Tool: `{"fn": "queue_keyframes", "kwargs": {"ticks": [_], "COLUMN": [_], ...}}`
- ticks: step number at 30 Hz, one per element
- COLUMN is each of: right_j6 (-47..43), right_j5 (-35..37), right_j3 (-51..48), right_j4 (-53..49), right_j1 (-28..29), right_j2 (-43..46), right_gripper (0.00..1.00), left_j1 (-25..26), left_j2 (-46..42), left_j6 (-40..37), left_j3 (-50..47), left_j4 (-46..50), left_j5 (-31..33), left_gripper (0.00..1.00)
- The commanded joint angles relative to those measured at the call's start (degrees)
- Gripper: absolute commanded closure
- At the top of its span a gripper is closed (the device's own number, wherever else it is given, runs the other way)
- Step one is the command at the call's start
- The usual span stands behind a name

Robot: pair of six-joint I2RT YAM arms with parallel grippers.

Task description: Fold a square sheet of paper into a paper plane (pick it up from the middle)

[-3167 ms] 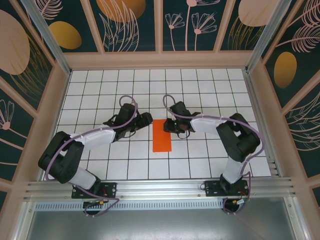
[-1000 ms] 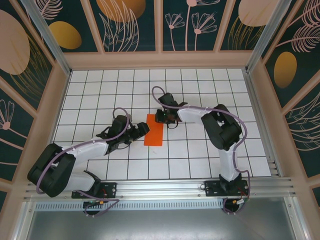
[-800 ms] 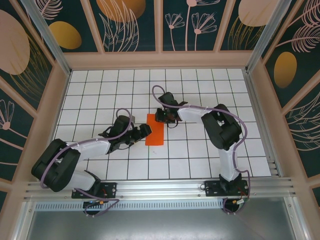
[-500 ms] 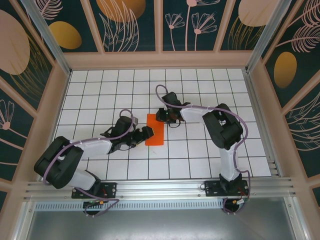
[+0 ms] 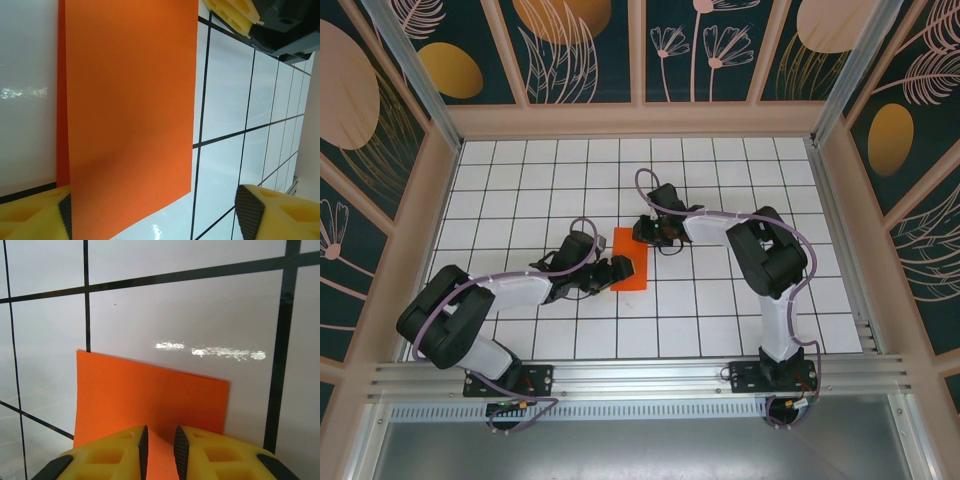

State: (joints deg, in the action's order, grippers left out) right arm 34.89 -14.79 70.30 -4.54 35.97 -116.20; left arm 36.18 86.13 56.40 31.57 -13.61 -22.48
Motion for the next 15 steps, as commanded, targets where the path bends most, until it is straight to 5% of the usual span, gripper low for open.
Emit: {"fn": "queue_keyframes", "kwargs": {"ticks": [1,7,15], "right_j6": [0.44,0.26,0.44], "right_j5": [1.88,1.6,0.49], "right_j3": [-3.24,-3.58,-4.12], "right_j4": [-2.94,-2.82,-1.93], "right_j1": [-0.28,-0.46,-0.46], "right_j2": [-3.64,-3.44,-3.43], "right_gripper": [0.73,0.73,0.73], "left_j1": [0.22,0.18,0.17], "left_j2": [-1.89,-3.93,-3.79], "left_j6": [-1.1,-1.02,0.19], "left_j3": [1.13,1.21,2.59], "left_j4": [0.7,2.01,-5.62], "left_j5": [0.82,2.43,-1.21], "left_gripper": [0.27,0.38,0.38]}}
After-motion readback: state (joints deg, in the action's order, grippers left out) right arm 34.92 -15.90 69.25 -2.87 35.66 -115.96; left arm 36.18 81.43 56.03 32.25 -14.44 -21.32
